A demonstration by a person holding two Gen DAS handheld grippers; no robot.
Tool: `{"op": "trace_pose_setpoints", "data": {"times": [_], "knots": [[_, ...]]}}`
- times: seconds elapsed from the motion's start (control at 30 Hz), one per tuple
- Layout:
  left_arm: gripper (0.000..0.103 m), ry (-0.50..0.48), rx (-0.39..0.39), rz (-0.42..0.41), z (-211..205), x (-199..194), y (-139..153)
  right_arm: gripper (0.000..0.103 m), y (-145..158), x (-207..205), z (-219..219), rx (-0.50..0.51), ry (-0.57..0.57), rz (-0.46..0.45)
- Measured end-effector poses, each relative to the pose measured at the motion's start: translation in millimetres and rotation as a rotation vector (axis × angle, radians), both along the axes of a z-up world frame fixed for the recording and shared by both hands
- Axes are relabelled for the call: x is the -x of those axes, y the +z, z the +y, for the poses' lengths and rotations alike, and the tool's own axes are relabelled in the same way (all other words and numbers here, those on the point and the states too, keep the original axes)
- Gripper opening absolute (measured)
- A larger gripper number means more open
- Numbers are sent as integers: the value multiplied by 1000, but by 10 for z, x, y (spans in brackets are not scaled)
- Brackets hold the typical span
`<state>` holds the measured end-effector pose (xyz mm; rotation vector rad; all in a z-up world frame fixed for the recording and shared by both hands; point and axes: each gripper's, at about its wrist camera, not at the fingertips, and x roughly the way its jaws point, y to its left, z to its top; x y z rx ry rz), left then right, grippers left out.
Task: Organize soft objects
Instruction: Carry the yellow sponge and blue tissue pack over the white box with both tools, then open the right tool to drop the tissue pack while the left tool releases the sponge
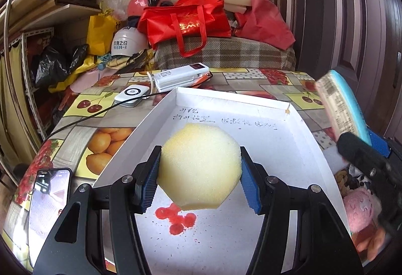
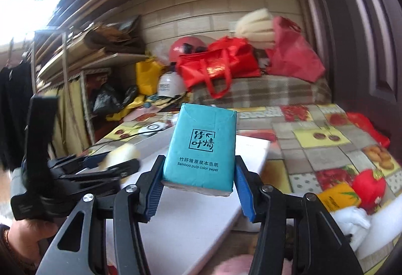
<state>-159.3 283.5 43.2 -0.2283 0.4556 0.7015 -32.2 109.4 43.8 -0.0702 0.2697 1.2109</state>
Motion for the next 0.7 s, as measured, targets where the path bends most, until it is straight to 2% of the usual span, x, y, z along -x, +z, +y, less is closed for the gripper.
{"op": "trace_pose_setpoints", "data": {"times": [0.17,0.47,0.63,0.7], "knots": [[58,-8,-26,18,-60,-41,1,52,10,114,177,27,28,-30],[58,-6,-5,44,-16,-79,-24,53,-29,9,308,83,9,15],[59,-5,-6,50,-14,-86,-24,53,-33,17,317,93,2,8],[59,-1,-6,49,-19,-86,-29,58,-34,14,313,95,-11,7]]}}
